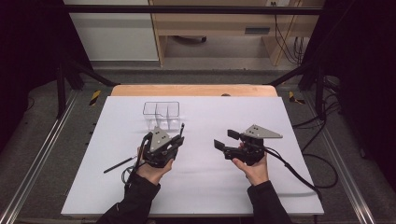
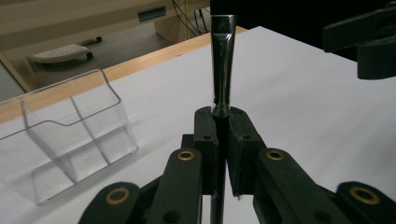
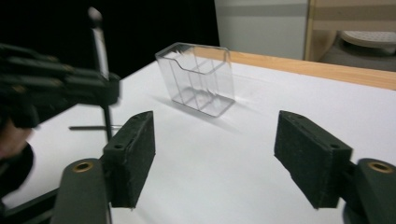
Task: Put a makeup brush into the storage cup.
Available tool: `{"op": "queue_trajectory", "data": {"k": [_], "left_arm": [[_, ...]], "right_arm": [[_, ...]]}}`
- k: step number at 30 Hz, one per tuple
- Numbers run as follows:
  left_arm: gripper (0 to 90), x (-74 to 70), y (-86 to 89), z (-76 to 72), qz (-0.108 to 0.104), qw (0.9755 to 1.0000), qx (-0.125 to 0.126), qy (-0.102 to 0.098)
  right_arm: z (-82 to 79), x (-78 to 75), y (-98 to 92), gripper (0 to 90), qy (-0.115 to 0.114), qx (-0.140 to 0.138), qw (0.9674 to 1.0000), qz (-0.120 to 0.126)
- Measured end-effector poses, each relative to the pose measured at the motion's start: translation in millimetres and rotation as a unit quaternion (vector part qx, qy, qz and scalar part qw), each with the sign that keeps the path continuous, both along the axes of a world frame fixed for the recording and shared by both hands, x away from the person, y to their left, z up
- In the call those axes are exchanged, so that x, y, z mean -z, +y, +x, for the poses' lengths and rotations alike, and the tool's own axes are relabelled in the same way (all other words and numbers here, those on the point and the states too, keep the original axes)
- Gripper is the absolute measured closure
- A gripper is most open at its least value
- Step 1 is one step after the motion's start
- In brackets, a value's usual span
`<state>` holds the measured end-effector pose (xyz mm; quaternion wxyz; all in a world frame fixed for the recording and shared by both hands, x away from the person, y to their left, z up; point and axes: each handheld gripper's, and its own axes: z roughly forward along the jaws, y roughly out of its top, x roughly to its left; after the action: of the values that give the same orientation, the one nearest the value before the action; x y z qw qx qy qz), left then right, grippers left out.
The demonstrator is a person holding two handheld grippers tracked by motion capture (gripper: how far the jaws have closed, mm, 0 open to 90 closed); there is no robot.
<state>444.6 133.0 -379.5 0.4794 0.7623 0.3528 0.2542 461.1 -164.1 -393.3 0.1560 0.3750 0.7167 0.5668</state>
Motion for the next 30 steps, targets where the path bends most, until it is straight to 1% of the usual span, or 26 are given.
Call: {"op": "queue_trajectory", "data": {"k": [4,8,10,14,16,21,27,30], "left_arm": [[82.9,-4.1,14.9,-0.9,-0.01,0.9999,-0.01,-0.005],[82.9,-6.0,27.6,0.0,-0.018,0.9996,-0.021,-0.005],[82.9,-6.8,33.1,1.0,-0.02,0.9995,-0.025,-0.006],[82.8,-8.5,43.0,3.2,-0.022,0.9991,-0.036,-0.008],[82.8,-9.5,48.1,4.8,-0.022,0.9989,-0.039,-0.009],[82.8,-13.1,57.2,10.3,-0.029,0.9986,-0.044,-0.008],[82.8,-19.2,65.0,16.5,-0.037,0.9981,-0.047,-0.01],[82.8,-23.4,68.7,18.2,-0.043,0.9978,-0.048,-0.011]], "right_arm": [[-1.3,5.3,-8.1,21.2,0.004,0.015,0.9997,-0.021],[-3.2,10.1,-14.9,18.2,0.004,0.025,0.9993,-0.027],[-3.5,12.0,-16.8,16.5,0.004,0.031,0.9988,-0.038],[-3.2,13.9,-21.1,14.5,0.008,0.037,0.9984,-0.041],[-3.1,15.2,-23.6,13.5,0.008,0.042,0.9981,-0.046],[-2.7,16.1,-28.6,10.5,0.009,0.053,0.9967,-0.06],[-3.4,16.1,-30.5,8.7,0.009,0.06,0.9955,-0.074],[-3.8,16.9,-33.9,8.8,0.011,0.062,0.9957,-0.068]]}}
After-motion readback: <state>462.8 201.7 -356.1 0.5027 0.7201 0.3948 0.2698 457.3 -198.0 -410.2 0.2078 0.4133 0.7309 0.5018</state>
